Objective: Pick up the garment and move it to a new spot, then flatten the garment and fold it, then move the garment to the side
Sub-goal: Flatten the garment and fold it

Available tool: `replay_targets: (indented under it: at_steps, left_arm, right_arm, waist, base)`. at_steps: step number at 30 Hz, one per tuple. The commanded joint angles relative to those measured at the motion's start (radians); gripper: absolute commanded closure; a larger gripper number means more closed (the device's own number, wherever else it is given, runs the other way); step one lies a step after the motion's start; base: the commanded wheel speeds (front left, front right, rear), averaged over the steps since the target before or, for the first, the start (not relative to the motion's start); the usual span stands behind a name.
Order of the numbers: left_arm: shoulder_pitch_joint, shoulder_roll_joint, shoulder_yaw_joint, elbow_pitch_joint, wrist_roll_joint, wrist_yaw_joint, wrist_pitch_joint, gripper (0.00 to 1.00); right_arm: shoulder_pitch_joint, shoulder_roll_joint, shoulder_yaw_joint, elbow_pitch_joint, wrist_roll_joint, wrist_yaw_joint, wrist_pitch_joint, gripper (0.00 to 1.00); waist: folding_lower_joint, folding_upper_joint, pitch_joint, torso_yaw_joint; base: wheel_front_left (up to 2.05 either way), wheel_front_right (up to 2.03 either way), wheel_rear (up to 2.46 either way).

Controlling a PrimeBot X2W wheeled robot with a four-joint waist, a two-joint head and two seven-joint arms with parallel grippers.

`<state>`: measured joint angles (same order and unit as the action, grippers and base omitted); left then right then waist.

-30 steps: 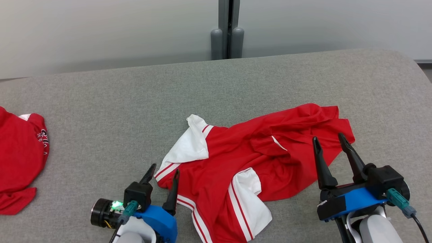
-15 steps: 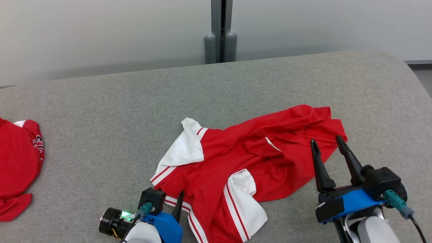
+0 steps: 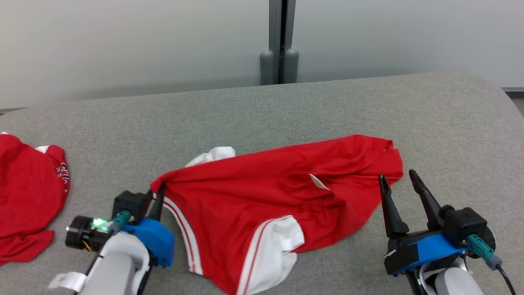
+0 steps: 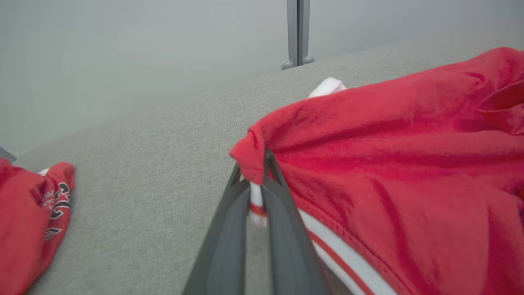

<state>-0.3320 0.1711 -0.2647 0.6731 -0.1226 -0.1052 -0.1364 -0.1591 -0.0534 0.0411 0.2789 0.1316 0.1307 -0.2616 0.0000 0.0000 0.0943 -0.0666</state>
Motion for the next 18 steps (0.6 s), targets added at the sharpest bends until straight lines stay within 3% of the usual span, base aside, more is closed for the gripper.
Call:
replay_targets:
  at_steps: [1, 10, 18]
  left_arm:
    - [-0.038, 0.026, 0.014, -0.014, -0.005, 0.003, 0.002, 1.0]
    - [-0.175, 0.15, 0.048, -0.079, -0.011, -0.007, 0.044, 1.0]
    - [-0.242, 0.188, 0.055, -0.012, -0.033, -0.013, 0.026, 1.0]
  right_arm:
    - [0.007, -0.001, 0.004, 0.004, 0.001, 0.0, -0.005, 0.0]
    - [-0.02, -0.009, 0.007, 0.015, 0.008, 0.0, -0.005, 0.0]
    - [-0.041, -0.007, 0.003, 0.026, 0.016, 0.0, -0.005, 0.0]
  waist:
    - [0.0, 0.0, 0.002, 0.0]
    - [0.0, 0.0, 0.033, -0.048]
    - [0.0, 0.0, 0.066, -0.103]
  base:
    - [0.0, 0.0, 0.0]
    - [0.0, 0.0, 0.0]
    - [0.0, 0.0, 0.0]
